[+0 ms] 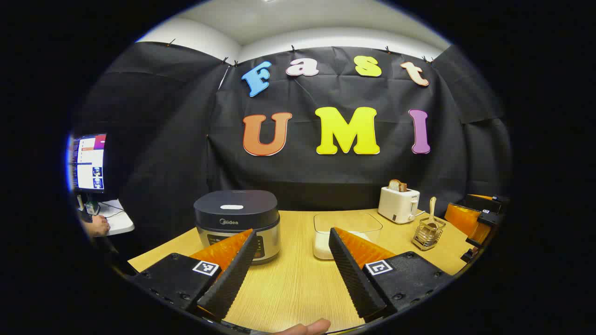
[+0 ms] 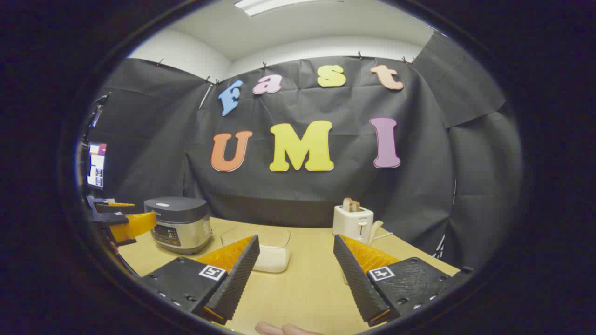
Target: Close the left gripper, press the button to open the rice cooker; take a wooden spoon from the chopstick holder with the right hand, scoop a spoonful of rice and pour it into the rice cooker, then put the wooden spoon back into the chopstick holder.
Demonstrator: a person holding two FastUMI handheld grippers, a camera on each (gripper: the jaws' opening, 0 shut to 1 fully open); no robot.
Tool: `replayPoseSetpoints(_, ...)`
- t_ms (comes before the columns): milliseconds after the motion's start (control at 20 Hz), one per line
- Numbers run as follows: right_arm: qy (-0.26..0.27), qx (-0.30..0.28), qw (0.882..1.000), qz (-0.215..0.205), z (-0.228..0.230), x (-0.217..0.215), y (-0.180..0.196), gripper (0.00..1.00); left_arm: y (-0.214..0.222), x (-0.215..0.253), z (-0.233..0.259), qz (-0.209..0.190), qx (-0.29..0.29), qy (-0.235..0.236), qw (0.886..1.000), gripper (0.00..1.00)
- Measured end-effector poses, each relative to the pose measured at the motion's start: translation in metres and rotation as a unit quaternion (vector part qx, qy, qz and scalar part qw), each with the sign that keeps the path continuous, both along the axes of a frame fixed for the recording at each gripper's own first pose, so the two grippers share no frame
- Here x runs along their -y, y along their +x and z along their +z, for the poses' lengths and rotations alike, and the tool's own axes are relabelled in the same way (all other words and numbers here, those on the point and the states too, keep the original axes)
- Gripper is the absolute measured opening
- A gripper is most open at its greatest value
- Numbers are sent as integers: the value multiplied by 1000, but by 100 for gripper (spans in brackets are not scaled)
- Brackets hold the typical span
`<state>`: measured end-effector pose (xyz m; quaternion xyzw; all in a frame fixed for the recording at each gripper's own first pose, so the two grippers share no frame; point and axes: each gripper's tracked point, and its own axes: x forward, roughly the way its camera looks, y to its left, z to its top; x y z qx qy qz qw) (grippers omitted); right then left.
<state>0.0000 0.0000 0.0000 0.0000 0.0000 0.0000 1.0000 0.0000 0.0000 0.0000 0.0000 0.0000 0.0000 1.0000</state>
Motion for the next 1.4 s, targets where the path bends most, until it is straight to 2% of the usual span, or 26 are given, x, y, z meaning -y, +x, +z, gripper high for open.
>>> replayPoseSetpoints(150,0,-11,1000,-1,-6,2,4,95,6,1,-14,-2,-21,-5,1000,98)
replayPoseSetpoints(350,1,-16,1000,-2,-9,1,7,93,6,-12,-8,11,-18,-3,1000,98)
replayPoseSetpoints(550,-1,-23,1000,2,-15,-3,8,95,4,-18,-7,14,-18,-10,1000,98)
replayPoseSetpoints(850,-6,-28,1000,0,-16,-1,9,97,15,-42,-1,38,-17,-14,999,98)
replayPoseSetpoints(900,-8,-25,1000,-2,-15,2,9,97,19,-47,-1,41,-24,-20,999,87)
replayPoseSetpoints(950,-9,-22,1000,-4,-13,5,9,97,24,-53,-2,44,-36,-25,998,92)
replayPoseSetpoints(1050,-5,-22,1000,-7,-14,9,10,95,39,-66,7,48,-52,-29,997,84)
replayPoseSetpoints(1150,5,-20,1000,-5,-11,11,10,97,55,-77,15,45,-70,-18,996,70)
replayPoseSetpoints(1300,13,-18,1000,-4,-7,14,7,95,83,-92,22,40,-104,5,994,51)
replayPoseSetpoints(1400,12,-14,1000,0,-4,13,6,95,102,-99,22,37,-125,4,992,39)
